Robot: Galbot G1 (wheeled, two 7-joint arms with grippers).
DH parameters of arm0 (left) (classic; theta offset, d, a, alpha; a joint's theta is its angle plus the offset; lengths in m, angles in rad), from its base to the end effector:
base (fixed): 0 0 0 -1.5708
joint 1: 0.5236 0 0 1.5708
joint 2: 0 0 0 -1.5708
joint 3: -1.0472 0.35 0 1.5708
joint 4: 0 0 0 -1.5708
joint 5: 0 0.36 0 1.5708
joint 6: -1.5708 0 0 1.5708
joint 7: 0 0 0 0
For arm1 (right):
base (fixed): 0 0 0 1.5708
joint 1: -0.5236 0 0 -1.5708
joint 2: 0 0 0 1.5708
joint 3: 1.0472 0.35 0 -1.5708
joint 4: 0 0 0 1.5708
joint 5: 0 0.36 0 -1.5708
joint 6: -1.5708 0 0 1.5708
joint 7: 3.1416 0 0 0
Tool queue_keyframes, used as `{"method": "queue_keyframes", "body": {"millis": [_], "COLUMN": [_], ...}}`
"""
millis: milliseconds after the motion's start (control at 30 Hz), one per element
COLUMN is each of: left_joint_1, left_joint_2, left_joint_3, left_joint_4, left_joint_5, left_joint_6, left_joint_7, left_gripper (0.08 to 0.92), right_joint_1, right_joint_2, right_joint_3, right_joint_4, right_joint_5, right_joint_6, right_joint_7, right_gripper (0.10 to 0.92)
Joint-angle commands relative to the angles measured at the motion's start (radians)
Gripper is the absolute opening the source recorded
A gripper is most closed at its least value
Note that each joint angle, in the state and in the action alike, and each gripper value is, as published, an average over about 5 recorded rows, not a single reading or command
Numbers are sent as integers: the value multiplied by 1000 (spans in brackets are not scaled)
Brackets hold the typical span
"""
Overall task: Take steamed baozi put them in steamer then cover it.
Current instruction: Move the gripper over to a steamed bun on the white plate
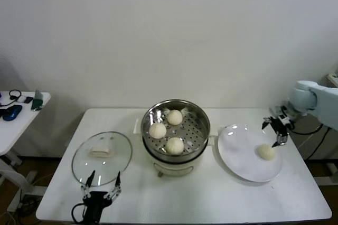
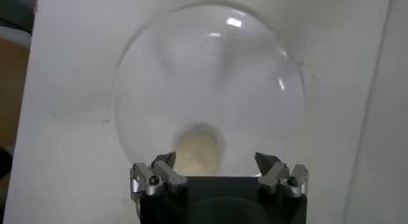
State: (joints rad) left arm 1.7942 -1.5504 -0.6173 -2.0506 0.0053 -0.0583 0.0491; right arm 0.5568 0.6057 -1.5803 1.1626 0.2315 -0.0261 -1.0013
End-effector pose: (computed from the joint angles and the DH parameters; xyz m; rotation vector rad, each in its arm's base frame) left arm 0.1088 0.0336 -0.3504 0.0194 -2.9298 -0.1069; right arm 0.5199 -0.2432 -0.1508 1.2310 -1.2325 1.3872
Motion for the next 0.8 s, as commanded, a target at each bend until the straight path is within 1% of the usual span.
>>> {"method": "queue_keyframes", "body": {"millis": [33,200,433,700,800], "left_joint_1": [4,5,8,10,10], "left_joint_2": [-3,-3,-1,-2,-1], "left_joint_3": [3,5,4,2,1], "left_joint_4": [10,13,16,12,10], "left_joint_5": [5,11,15,12,11], "left_joint_6": [-2,-2,-4,-6,-6], "left_joint_7": [-1,-2,-2,-4,-4], "left_gripper": [823,823,823,823,823], "right_joint_1": [-333,-396,-411,-394,-382], "right_joint_2": [-17,25,81,89,82], "right_joint_3": [253,327,371,353,340], "right_joint_4": [-149,-205,-261,-251,-233], "right_joint_5": [-113,-131,-145,-143,-134], "right_joint_6": [-21,-17,1,-12,-19], "right_joint_7": [22,39,61,43,36], "right_gripper": [823,823,823,819,786]}}
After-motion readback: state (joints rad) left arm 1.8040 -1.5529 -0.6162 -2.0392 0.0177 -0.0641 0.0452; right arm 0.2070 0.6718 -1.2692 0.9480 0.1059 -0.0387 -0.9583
